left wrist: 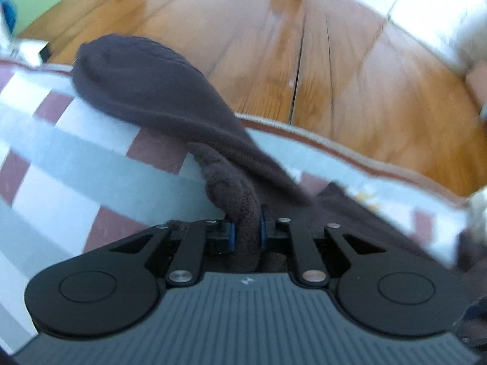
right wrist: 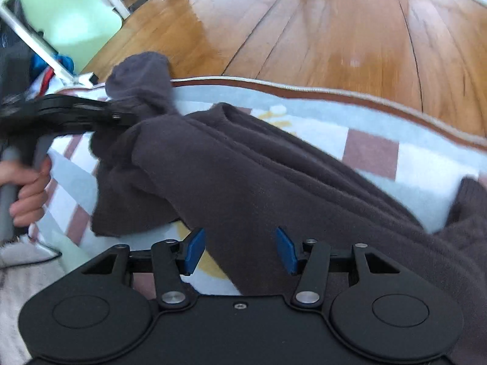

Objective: Fold clothes

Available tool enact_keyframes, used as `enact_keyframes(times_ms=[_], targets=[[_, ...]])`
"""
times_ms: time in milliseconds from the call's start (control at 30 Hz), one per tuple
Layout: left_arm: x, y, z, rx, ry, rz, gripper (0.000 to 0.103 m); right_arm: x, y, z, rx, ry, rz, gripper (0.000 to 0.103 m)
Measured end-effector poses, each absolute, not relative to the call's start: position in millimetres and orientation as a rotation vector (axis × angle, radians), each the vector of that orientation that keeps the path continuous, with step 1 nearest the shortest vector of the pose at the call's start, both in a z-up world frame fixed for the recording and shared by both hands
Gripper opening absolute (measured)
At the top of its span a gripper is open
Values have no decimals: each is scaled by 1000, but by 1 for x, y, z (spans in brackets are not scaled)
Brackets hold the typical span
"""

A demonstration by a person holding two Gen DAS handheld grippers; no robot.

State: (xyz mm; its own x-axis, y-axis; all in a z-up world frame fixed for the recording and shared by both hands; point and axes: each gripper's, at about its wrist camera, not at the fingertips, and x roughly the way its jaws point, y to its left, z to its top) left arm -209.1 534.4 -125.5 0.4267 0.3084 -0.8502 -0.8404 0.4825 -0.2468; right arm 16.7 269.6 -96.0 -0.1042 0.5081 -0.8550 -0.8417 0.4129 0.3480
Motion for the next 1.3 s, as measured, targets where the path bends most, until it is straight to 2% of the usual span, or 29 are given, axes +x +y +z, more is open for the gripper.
enact_keyframes(times_ms=[200,333,567,800,967,1100,1300], targets=[[-243,527,-97,-768,850,818,13,-31,281,-74,-532,1066,1342,57],[-266,518,-83,-800,797,814,12,-30,304,-78,-478,1107,1328,57],[-260,490,-47,-613,739,784,12,-30,328,-75,-375,1178,1339,57],[-244,446,-12,-526,644,727,11,-25,301,-63,-305,1174,1266,56],[-243,418,15,-501,549,660,11,-31,255,-60,-435,1042,1185,56],[-236,401,-6,-566,598,600,11,-24,242,-57,-464,990,1134,56],[-236,377,-79,-700,723,570,11,-18,229,-42,-251,961,1213,56]])
